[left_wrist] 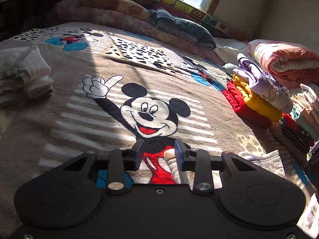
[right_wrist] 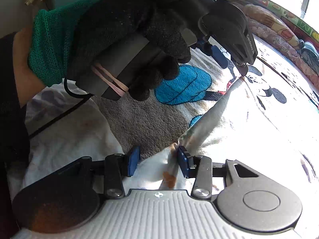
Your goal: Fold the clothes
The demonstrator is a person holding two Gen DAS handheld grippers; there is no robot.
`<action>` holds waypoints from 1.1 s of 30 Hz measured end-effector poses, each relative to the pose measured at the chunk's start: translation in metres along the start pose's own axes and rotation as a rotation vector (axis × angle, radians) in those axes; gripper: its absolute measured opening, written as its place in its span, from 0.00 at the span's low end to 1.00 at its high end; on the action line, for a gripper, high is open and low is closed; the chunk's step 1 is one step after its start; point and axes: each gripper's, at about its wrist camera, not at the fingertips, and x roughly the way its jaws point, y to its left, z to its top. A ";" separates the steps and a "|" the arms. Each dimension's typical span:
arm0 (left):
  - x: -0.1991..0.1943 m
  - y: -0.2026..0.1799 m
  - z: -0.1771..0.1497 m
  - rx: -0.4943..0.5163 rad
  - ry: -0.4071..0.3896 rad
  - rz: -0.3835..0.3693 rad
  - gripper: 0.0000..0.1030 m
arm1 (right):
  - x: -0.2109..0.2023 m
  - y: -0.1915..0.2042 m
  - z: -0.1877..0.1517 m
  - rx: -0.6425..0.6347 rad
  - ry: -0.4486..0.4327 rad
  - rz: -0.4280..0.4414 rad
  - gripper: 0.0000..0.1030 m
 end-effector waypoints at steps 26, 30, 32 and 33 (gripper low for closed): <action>-0.079 -0.093 -0.088 0.210 -0.058 0.145 0.66 | -0.188 -0.063 -0.174 0.480 -0.334 -0.305 0.43; -0.096 -0.135 -0.134 0.247 -0.043 0.110 0.65 | -0.196 -0.072 -0.221 0.571 -0.349 -0.349 0.45; -0.099 -0.151 -0.157 0.263 -0.018 0.091 0.62 | -0.188 -0.058 -0.227 0.544 -0.352 -0.339 0.45; -0.102 -0.163 -0.168 0.286 -0.015 0.096 0.62 | -0.186 -0.049 -0.229 0.512 -0.349 -0.334 0.43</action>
